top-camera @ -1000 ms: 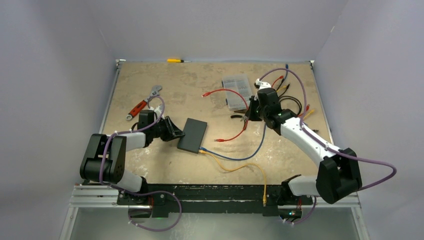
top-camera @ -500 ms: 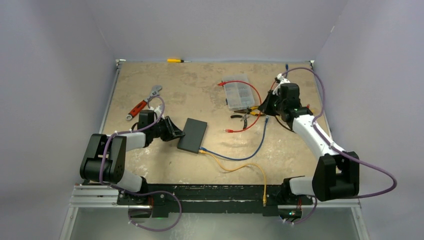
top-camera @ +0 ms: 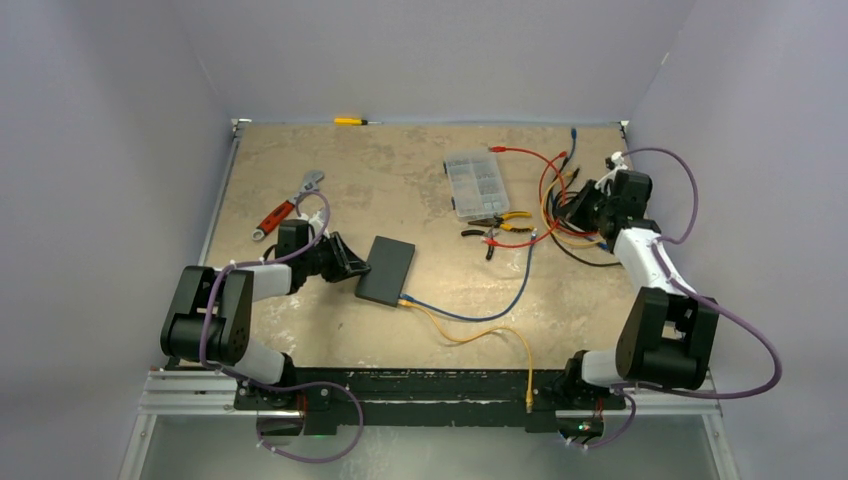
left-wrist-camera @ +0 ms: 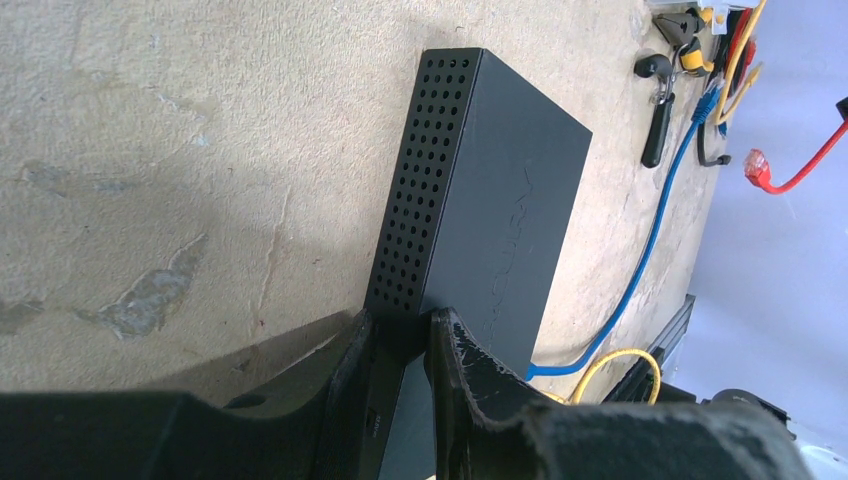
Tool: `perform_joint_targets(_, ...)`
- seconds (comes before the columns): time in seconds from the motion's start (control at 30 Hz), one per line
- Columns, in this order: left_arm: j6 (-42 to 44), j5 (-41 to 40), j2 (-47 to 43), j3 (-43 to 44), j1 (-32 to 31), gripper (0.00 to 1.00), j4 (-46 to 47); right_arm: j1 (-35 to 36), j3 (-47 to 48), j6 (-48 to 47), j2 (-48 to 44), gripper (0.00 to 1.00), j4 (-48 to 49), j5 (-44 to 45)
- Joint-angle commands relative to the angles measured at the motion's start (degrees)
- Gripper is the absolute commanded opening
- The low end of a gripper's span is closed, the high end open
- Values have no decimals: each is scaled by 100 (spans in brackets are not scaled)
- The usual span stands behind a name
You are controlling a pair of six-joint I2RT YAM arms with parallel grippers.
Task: Pull the plug from the switch port
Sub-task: Place the connector at the corner of the board.
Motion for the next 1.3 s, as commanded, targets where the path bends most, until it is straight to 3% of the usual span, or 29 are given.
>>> perform_joint_targets(0.0,311,-800,366,-234,-44,10,-750,-344,116,126,55,0,381,-338)
perform_joint_targets(0.67,318,-764,485,-214,-44,10,-680,-1427,253,1161,587,0,1400,-882)
perform_joint_targets(1.27,289,-788,484,-248,-44,10,-672,-1596,294,1481,1581,0,1934,-830)
